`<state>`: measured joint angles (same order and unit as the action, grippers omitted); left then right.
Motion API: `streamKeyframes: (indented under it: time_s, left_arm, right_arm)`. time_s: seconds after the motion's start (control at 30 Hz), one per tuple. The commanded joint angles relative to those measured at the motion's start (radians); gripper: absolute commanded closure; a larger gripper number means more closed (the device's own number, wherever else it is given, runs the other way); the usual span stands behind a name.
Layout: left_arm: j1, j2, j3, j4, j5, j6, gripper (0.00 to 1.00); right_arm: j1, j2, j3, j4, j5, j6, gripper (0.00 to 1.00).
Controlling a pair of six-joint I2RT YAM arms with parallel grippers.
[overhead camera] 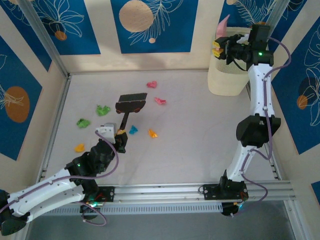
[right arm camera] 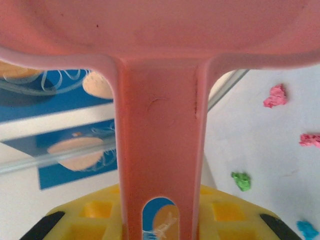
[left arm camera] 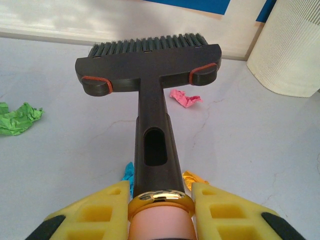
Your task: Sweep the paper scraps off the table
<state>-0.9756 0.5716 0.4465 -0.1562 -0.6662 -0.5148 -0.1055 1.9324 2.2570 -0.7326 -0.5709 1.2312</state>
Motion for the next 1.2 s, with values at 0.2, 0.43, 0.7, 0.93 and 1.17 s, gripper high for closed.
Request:
streamKeyframes:
  time_s: [0.2,0.43,0.7,0.93,1.17]
  left_arm:
    - [0.006,-0.018,-0.012,0.059,-0.031,0.003,1.0]
    - [0.006,-0.025,-0.027,0.066,-0.065,-0.001,1.0]
    - [0.006,-0.035,-0.046,0.076,-0.087,-0.01,1.0]
    - [0.006,-0.03,-0.047,0.075,-0.079,-0.015,1.0]
    - [0.006,-0.023,-0.046,0.078,-0.066,-0.021,1.0]
  right_arm:
    - [0.301,-0.384,-0.326,-0.182,0.36,-0.526,0.93]
    - [0.522,-0.69,-0.814,-0.165,0.666,-0.66,0.94]
    - [0.622,-0.719,-1.077,-0.283,0.849,-0.642,0.94]
    - [0.661,-0.602,-1.096,-0.275,0.907,-0.615,0.92]
    - [0.679,-0.374,-0.995,-0.292,0.946,-0.634,0.91]
